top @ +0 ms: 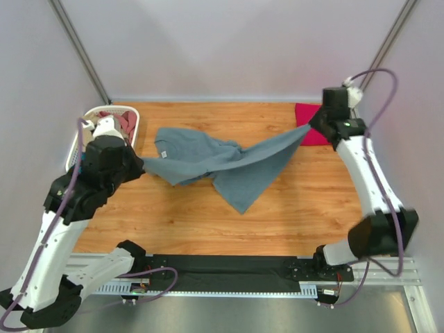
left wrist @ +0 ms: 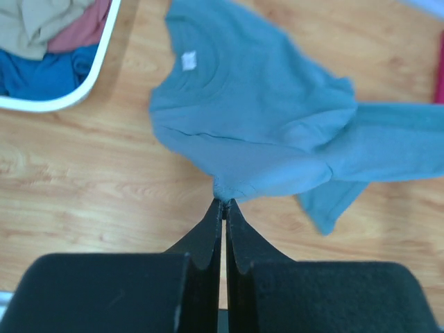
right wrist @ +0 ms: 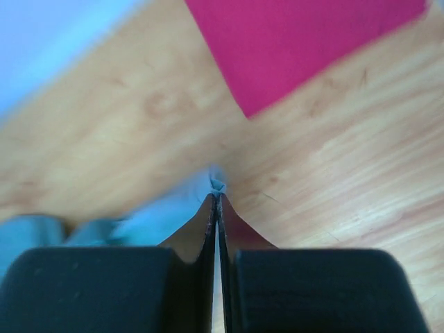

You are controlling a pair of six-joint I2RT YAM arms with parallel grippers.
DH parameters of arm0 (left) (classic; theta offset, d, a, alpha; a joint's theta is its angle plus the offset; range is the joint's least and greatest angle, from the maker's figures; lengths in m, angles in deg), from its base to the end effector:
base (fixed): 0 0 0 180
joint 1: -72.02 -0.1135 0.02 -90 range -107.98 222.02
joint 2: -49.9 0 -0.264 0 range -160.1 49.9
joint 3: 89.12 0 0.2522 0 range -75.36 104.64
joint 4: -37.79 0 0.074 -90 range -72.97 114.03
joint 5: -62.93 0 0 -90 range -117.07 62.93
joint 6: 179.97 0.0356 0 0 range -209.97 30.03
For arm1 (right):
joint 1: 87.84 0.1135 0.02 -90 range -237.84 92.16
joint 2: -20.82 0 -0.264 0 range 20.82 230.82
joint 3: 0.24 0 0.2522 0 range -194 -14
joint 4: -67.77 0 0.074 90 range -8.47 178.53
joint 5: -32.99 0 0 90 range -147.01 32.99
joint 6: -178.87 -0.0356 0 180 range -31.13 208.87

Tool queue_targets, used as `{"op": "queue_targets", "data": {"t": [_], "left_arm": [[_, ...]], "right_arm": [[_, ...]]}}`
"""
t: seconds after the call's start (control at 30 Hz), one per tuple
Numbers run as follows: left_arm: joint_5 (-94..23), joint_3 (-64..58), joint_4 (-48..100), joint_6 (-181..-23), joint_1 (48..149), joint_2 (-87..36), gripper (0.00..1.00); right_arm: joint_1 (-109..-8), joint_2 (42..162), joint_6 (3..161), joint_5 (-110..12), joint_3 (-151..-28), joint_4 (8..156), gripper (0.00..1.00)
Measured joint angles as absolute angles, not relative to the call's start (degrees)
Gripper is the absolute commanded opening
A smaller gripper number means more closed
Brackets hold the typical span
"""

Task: Fold and stack the t-shirts
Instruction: Flatten the tshirt out

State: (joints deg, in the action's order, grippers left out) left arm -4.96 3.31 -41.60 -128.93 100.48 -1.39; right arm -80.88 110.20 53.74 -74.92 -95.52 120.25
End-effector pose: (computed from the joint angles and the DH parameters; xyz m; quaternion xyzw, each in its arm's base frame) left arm 0.1197 -0.0496 0.4192 -0.1641 0.8717 -0.0942 0.4520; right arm 0.3410 0.0306 0.3251 0.2792 0.8761 -0.0038 0.3930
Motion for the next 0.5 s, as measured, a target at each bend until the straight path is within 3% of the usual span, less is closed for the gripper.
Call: {"op": "queue_targets", "data": {"t": [0.27,0.5], "left_arm": [[-9.92,22.46,-45.27,-129.39,100.42,-0.69,0.0],[-24.32,25.21,-45.6,-134.29,100.42,7.49,0.0]], "right_arm": [[-80.98,77.61,55.79,-74.98,-108.67,131.26,0.0],[-81.18,61.96,55.0,-71.49,-113.42,142.67,0.0]]}}
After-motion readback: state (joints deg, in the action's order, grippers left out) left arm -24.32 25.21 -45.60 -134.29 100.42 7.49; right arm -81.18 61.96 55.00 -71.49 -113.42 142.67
